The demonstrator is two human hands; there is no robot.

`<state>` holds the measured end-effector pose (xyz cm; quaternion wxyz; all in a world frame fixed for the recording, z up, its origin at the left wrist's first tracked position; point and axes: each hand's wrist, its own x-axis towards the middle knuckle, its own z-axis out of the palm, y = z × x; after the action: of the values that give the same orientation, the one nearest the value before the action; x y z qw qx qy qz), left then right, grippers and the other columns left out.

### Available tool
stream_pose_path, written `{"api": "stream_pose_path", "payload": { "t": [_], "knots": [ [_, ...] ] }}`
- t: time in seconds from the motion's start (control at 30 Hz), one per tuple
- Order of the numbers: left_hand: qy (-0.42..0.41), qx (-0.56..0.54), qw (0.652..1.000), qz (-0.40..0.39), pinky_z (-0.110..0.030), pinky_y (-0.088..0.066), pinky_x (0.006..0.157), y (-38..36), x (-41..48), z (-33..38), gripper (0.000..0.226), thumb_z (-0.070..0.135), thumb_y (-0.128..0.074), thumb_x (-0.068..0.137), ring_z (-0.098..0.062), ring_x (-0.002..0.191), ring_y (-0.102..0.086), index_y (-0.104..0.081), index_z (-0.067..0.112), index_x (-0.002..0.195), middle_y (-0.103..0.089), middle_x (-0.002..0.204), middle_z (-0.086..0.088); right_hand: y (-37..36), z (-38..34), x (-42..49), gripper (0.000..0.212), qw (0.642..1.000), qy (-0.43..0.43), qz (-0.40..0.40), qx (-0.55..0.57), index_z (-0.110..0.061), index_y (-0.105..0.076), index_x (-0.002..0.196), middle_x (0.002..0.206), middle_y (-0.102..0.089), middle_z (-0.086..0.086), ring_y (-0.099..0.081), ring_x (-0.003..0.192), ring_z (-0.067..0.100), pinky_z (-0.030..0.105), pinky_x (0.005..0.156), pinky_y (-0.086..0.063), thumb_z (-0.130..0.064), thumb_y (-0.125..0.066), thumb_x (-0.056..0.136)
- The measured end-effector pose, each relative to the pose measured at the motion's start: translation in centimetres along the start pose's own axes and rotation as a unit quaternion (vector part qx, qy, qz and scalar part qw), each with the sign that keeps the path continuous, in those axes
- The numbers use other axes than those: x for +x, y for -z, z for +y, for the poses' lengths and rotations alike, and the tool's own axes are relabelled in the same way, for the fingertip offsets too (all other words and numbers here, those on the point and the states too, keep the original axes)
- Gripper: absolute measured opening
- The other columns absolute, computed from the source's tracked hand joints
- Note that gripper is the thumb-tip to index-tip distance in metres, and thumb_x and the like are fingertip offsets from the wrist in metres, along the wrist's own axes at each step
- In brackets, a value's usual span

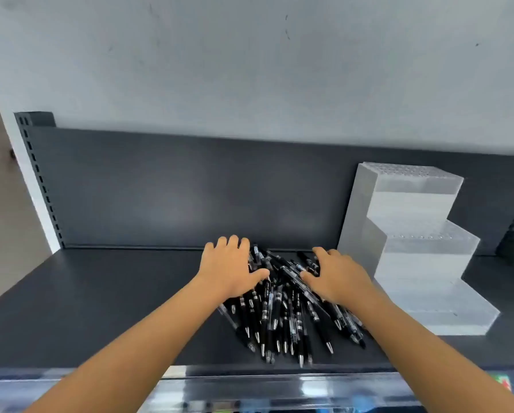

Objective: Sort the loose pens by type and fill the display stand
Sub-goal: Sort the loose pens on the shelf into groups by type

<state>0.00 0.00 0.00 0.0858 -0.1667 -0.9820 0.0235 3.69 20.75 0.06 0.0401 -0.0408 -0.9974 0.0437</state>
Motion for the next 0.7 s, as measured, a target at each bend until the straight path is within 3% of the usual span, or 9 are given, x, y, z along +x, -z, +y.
{"api": "stream_pose_path", "payload": {
  "t": [0.1, 0.27, 0.43, 0.5, 0.57, 0.63, 0.7],
  "knots": [
    [-0.012, -0.017, 1.0, -0.017, -0.043, -0.033, 0.107, -1.0, 2.8, 2.1, 0.082, 0.072, -0.031, 0.089, -0.027, 0.135, -0.034, -0.028, 0.014, 0.147, -0.038, 0.147, -0.006, -1.7, 2.0, 2.0, 0.059, 1.0, -0.013, -0.026, -0.003, -0.018, -0.035, 0.14, 0.132, -0.048, 0.01, -0.047, 0.121, 0.031, 0.043, 0.095, -0.046, -0.053, -0.043, 0.093],
    [-0.07, -0.008, 0.997, -0.044, -0.043, -0.035, 0.105, -1.5, 5.8, 5.8, 0.074, 0.066, -0.033, 0.092, -0.026, 0.133, -0.038, -0.032, 0.015, 0.145, -0.042, 0.145, -0.004, -4.2, 4.0, 3.5, 0.069, 0.994, -0.046, -0.08, 0.058, -0.015, -0.034, 0.14, 0.131, -0.05, 0.013, -0.048, 0.12, 0.033, 0.04, 0.096, -0.044, -0.06, -0.045, 0.089],
    [-0.111, -0.032, 0.991, -0.073, -0.043, -0.04, 0.1, -2.2, 7.4, 7.7, 0.058, 0.054, -0.044, 0.093, -0.026, 0.126, -0.046, -0.043, 0.018, 0.139, -0.052, 0.136, -0.004, -4.4, 4.5, 5.0, 0.061, 0.985, -0.053, -0.062, 0.151, -0.011, -0.043, 0.126, 0.11, -0.059, 0.011, -0.055, 0.103, 0.03, 0.031, 0.074, -0.04, -0.046, -0.063, 0.08],
    [-0.127, -0.053, 0.988, -0.075, -0.042, -0.043, 0.097, -2.5, 8.0, 7.9, 0.053, 0.048, -0.048, 0.093, -0.026, 0.122, -0.049, -0.046, 0.018, 0.136, -0.056, 0.132, -0.004, -4.1, 4.3, 5.5, 0.048, 0.976, -0.064, -0.078, 0.195, -0.009, -0.048, 0.111, 0.098, -0.06, 0.007, -0.058, 0.09, 0.025, 0.03, 0.063, -0.038, -0.036, -0.067, 0.076],
    [-0.138, -0.074, 0.986, -0.063, -0.041, -0.044, 0.096, -2.5, 8.3, 7.8, 0.049, 0.042, -0.049, 0.092, -0.025, 0.12, -0.05, -0.048, 0.018, 0.135, -0.059, 0.129, -0.004, -4.1, 4.0, 5.8, 0.027, 0.966, -0.077, -0.093, 0.228, -0.012, -0.048, 0.08, 0.074, -0.054, 0.001, -0.052, 0.067, 0.018, 0.029, 0.053, -0.032, -0.031, -0.066, 0.076],
    [-0.141, -0.104, 0.983, -0.053, -0.04, -0.044, 0.097, -2.5, 8.8, 7.4, 0.048, 0.037, -0.05, 0.092, -0.025, 0.12, -0.05, -0.048, 0.019, 0.136, -0.059, 0.129, -0.004, -4.2, 3.8, 6.1, 0.035, 0.958, -0.076, -0.098, 0.259, -0.014, -0.037, 0.065, 0.061, -0.042, -0.002, -0.04, 0.055, 0.015, 0.03, 0.051, -0.027, -0.03, -0.064, 0.079],
    [-0.138, -0.127, 0.981, -0.044, -0.039, -0.043, 0.097, -2.5, 9.0, 6.8, 0.048, 0.035, -0.051, 0.092, -0.024, 0.12, -0.05, -0.049, 0.019, 0.137, -0.06, 0.128, -0.003, -4.0, 3.6, 6.3, 0.036, 0.955, -0.071, -0.081, 0.278, -0.015, -0.036, 0.065, 0.059, -0.042, -0.002, -0.04, 0.055, 0.015, 0.03, 0.051, -0.028, -0.033, -0.061, 0.084]
  ]
}}
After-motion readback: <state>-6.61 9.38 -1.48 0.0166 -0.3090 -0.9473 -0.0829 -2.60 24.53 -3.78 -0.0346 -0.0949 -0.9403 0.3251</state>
